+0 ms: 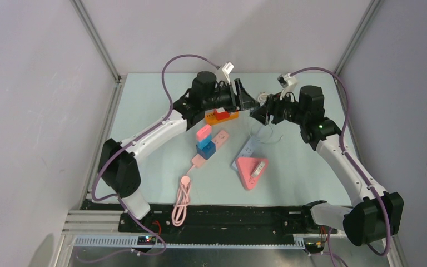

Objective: Insert the plug
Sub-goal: Pick up the plug from the center of the board.

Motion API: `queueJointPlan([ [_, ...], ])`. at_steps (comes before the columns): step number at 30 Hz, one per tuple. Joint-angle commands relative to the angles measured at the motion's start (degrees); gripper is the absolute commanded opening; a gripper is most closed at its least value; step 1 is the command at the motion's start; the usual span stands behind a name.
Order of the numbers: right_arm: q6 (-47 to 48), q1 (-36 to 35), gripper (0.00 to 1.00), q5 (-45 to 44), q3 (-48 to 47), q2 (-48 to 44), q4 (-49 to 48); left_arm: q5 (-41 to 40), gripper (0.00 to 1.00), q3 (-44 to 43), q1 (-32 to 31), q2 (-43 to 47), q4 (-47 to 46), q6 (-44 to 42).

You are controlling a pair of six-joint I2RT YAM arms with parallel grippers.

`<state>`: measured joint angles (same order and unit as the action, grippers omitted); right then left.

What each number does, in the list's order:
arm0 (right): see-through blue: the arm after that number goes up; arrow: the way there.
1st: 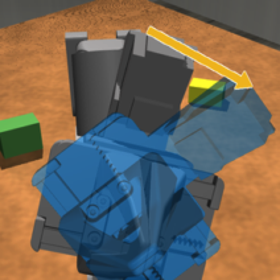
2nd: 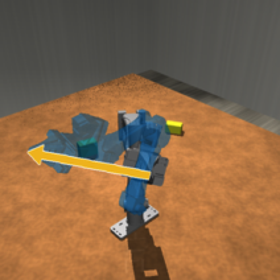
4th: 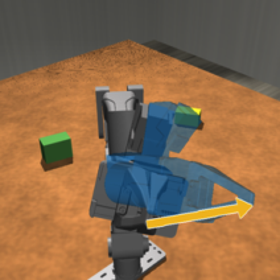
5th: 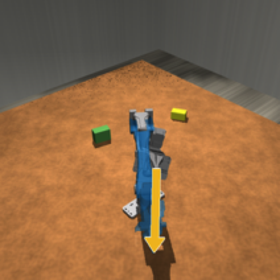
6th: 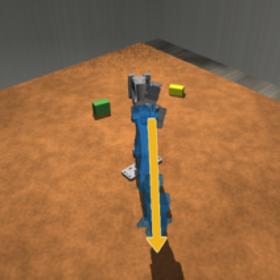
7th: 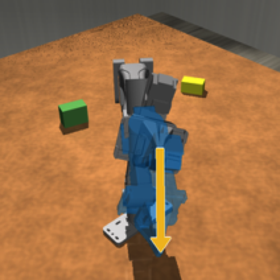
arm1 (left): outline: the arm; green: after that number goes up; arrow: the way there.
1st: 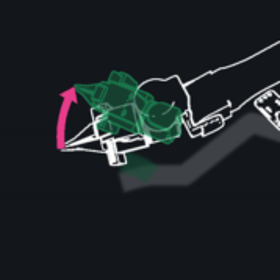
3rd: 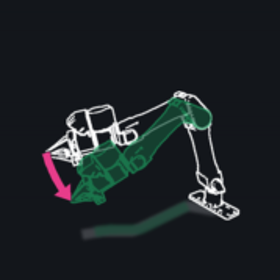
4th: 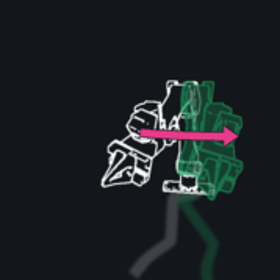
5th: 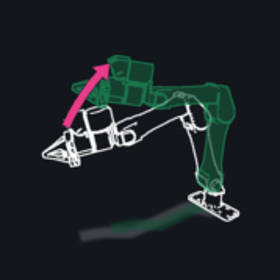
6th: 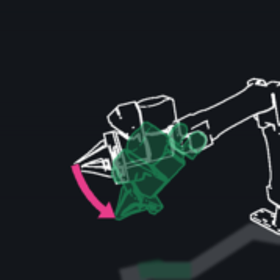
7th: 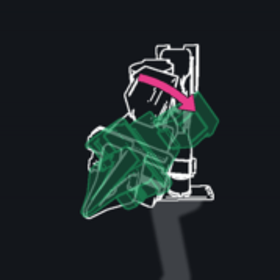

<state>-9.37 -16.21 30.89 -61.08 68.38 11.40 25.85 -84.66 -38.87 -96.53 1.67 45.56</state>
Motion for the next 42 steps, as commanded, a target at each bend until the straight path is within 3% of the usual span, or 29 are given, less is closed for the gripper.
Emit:
queueJointPlan([
  [1,2.49,-1.37,0.32,-0.1,-0.43,-0.9,-2.98,3.18,0.61,-2.93,-0.35,-0.13,3.7,-4.23],
  [14,4.62,-5.01,0.34,-6.51,-0.43,0.38,-3.1,10.31,0.5,-4.08,-0.34,-2.07,6.42,-9.08],
  [23,3.71,-5.02,0.36,-6.61,-0.44,1.35,-3.45,14.12,0.6,-2.7,-0.32,-1.6,9.35,-14.01],
  [26,3.39,-5.02,0.37,-6.48,-0.44,1.5,-3.44,15.91,0.5,-2.78,-0.35,-2.37,9.58,-13.78],
  [32,2.59,-5.07,0.39,-7.2,-0.44,2.11,-3.74,17.96,0.06,-3.58,-0.36,-3.44,9.85,-12.75],
  [34,1.76,-5.06,0.44,-8.71,-0.44,2.33,-3.52,17.96,0.0,-3.91,-0.31,-3.69,10.12,-12.51],
  [36,1.58,-5.17,0.57,-10.28,-0.43,2.29,-2.93,17.68,0.0,-4.34,-0.29,-3.89,10.2,-12.21],
  [40,2.04,-5.26,0.92,-11.02,-0.36,1.8,-2.22,15.12,0.0,-5.48,0.41,-4.18,10.45,-10.72],
  [42,1.73,-4.92,0.99,-9.43,-0.38,1.08,-1.34,14.16,0.0,-6.44,1.05,-4.27,10.59,-9.86],
])
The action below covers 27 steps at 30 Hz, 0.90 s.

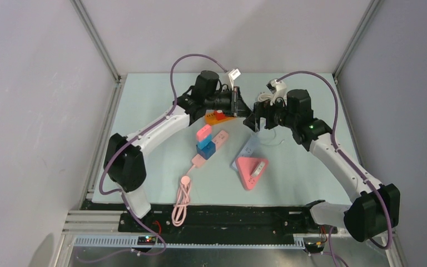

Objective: Insert the plug
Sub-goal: Pick up the plug from the center of the board.

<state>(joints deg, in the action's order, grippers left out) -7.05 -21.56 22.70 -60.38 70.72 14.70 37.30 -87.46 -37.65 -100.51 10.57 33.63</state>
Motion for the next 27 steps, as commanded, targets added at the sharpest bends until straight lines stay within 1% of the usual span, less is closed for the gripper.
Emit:
queueJointPlan([
  [1,-1.25,1.25,0.99,-0.19,-1.54,-1.98,-4.13,2.39,0.0,-3.93,0.06,-0.25,1.71,2.54],
  [2,-3.27,2.22,0.99,3.94,-1.87,-2.25,-2.7,1.8,0.0,-4.47,0.57,-0.23,1.73,2.78],
  [3,-4.57,4.77,0.99,6.31,-2.56,-2.93,-2.11,1.63,0.0,-4.78,0.83,-0.15,1.73,3.23],
  [4,-7.11,5.87,0.99,10.99,-2.68,-3.34,-1.31,1.53,0.0,-5.34,1.28,-0.14,1.69,3.43],
  [6,-10.49,9.96,0.99,15.89,-2.74,-4.91,-0.09,1.48,0.0,-6.26,2.03,0.04,1.73,4.26],
  [7,-11.43,10.66,0.99,18.7,-2.75,-5.97,0.21,1.56,0.0,-6.6,2.18,0.03,1.69,4.76],
  [11,-16.88,13.22,0.99,25.27,-2.78,-7.8,-1.55,1.9,0.0,-8.93,3.11,0.02,1.67,6.92],
  [13,-20.58,13.6,0.99,25.76,-2.76,-8.07,-3.41,2.31,0.0,-10.16,3.6,-0.15,1.62,8.96],
  [14,-24.07,13.86,0.99,25.83,-2.75,-7.97,-4.22,2.53,0.0,-10.57,3.75,-0.22,1.66,9.81],
  [15,-25.91,13.93,0.99,25.91,-2.51,-7.5,-6.23,2.57,0.0,-11.49,4.1,-0.35,1.66,11.95],
  [16,-30.24,14.09,0.98,25.95,-2.22,-7.29,-7.52,2.77,0.0,-11.98,4.31,-0.45,1.58,13.11],
  [17,-32.95,14.18,0.97,25.89,-1.24,-7.23,-11.59,2.91,0.0,-13.12,4.68,-0.51,1.62,15.3],
  [18,-38.11,14.2,0.94,25.68,-0.58,-7.6,-14.46,3.23,0.0,-13.85,4.86,-0.53,1.58,16.28],
  [19,-40.49,14.23,0.93,25.06,0.05,-7.74,-19.14,3.24,0.0,-15.21,5.17,-0.5,1.61,18.2],
  [21,-47.4,14.23,0.92,23.54,0.24,-7.78,-23.0,2.73,0.0,-16.98,5.57,-0.34,1.58,20.64],
  [25,-54.76,14.32,0.84,20.69,0.3,-6.11,-27.44,1.47,0.0,-19.4,6.25,-0.45,1.5,26.18],
  [27,-57.44,13.8,0.79,19.85,0.27,-4.44,-29.93,1.45,0.0,-20.42,6.46,-1.11,1.32,28.68],
])
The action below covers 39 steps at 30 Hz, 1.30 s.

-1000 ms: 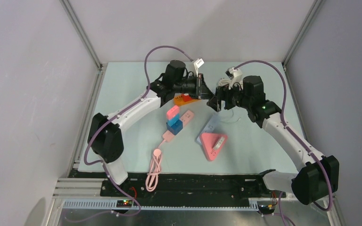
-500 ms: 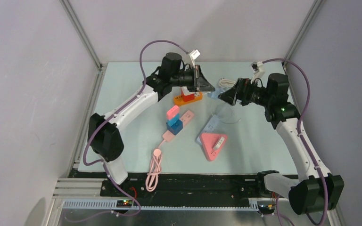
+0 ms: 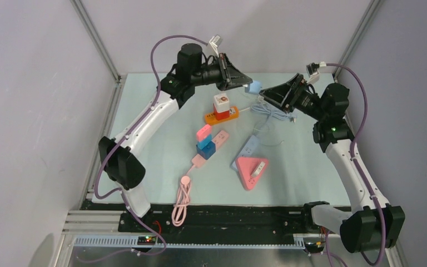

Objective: Insert the plug
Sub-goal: Pick up the plug from the center of the board.

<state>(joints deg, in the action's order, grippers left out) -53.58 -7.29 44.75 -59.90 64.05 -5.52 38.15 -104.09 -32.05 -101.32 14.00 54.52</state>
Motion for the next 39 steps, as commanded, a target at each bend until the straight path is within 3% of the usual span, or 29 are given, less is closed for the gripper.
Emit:
queueJointPlan([
  [1,-11.89,-0.59,0.78,-2.45,-0.22,3.43,-10.58,0.69,0.0,-4.16,0.99,-0.79,-2.25,9.04],
  [7,-17.41,-0.8,0.71,-3.54,-0.21,7.77,-19.01,1.47,0.0,-5.77,1.19,-1.71,-4.76,13.08],
  [13,-24.75,-2.53,0.64,-2.67,-0.21,11.74,-29.06,3.13,0.0,-2.94,1.29,-2.07,-13.53,20.11],
  [19,-26.26,-4.56,0.5,-5.62,0.18,12.16,-29.82,2.94,0.02,-2.62,1.54,-2.08,-15.53,21.04],
  [22,-28.2,-4.73,0.37,-6.39,0.09,12.85,-33.13,3.16,0.08,-2.36,1.61,-2.11,-15.7,21.22],
  [25,-30.48,-4.73,0.16,-6.59,0.08,13.74,-34.86,3.37,0.15,-1.94,1.62,-2.12,-15.98,21.23],
  [27,-30.68,-4.85,0.09,-6.53,0.12,14.12,-35.27,3.62,0.23,-1.78,1.65,-2.17,-16.1,20.95],
  [30,-30.47,-5.27,0.05,-6.73,0.16,14.31,-34.82,4.3,0.4,-1.51,1.56,-2.17,-16.13,19.85],
  [34,-29.83,-5.36,0.03,-7.31,0.1,14.19,-33.54,4.56,0.51,-0.16,1.56,-1.14,-16.11,16.88],
  [39,-29.77,-5.43,0.03,-6.66,0.13,14.47,-33.17,5.35,0.44,1.34,1.63,-0.21,-16.12,14.56],
])
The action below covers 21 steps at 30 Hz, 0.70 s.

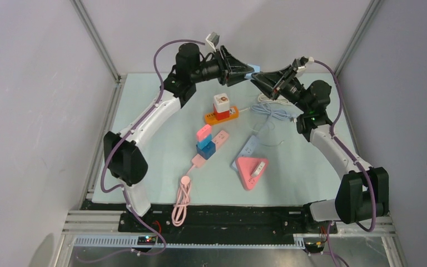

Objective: Insert the plug
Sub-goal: Pick up the plug from the center of the board.

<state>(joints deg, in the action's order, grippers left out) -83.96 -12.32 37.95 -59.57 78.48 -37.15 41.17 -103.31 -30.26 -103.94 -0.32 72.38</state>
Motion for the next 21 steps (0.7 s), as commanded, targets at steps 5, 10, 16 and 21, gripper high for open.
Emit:
queueJointPlan([
  [5,1.56,-0.46,0.02,0.76,-0.27,0.1,-0.13,2.18,0.29,1.61,-0.31,2.67,-1.79,-4.18],
  [10,4.46,-0.15,0.33,2.5,-0.22,-0.75,6.3,0.91,0.01,2.55,-0.27,2.66,-1.63,-6.0],
  [16,17.68,2.94,0.88,0.62,-0.17,-8.09,22.5,-3.07,0.0,3.63,0.17,3.12,3.94,-12.84],
  [21,25.57,5.05,0.77,1.96,-0.2,-9.62,33.88,-5.94,0.0,1.56,0.21,2.0,7.83,-18.33],
])
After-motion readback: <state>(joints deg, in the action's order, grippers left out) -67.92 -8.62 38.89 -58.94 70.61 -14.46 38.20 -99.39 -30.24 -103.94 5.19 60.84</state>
